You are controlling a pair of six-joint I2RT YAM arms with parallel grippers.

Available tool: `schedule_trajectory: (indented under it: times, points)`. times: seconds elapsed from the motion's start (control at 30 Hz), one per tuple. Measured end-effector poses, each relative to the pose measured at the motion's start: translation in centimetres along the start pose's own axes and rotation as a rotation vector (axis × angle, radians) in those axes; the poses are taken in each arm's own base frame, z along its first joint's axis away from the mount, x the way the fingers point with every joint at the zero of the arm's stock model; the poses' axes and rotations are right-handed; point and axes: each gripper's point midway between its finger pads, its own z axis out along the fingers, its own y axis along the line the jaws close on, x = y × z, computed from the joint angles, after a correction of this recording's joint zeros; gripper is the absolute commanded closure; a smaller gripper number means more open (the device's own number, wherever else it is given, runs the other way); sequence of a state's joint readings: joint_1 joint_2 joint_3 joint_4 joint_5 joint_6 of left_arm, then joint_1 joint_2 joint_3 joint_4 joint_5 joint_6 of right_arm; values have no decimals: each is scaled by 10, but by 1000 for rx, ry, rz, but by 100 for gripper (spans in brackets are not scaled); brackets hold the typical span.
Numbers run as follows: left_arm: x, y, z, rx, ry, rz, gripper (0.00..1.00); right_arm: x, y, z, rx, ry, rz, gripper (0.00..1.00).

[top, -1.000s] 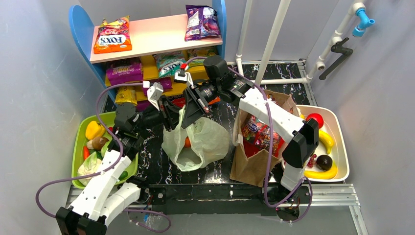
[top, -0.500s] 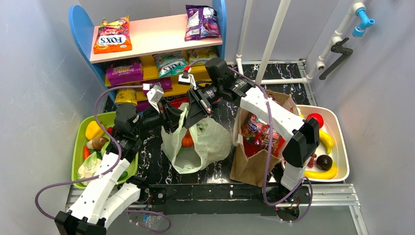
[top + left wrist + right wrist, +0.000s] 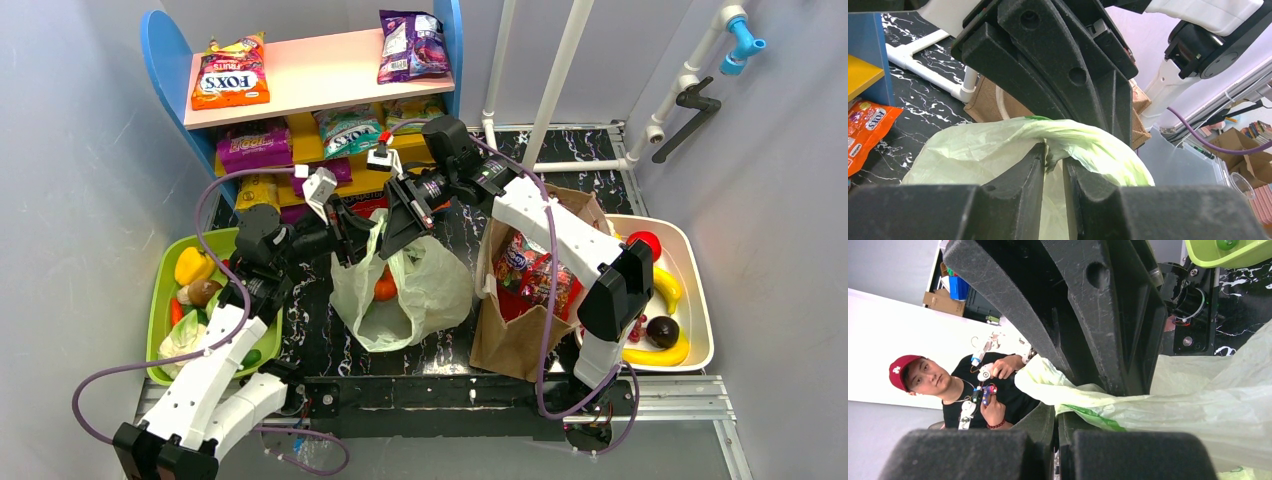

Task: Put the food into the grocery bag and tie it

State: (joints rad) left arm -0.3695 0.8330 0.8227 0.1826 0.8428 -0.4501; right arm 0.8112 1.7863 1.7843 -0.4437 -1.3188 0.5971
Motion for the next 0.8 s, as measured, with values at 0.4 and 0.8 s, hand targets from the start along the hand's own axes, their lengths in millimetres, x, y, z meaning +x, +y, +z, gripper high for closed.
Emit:
schedule_trajectory:
  times: [0.4,0.8]
  points:
    - [-3,-5,2,30,-7,0,100,-2,2,0,1,-3,-8,64]
    - [-5,-6,-2,4,-19,25,100,4,7,-15,249,-82,-91,40]
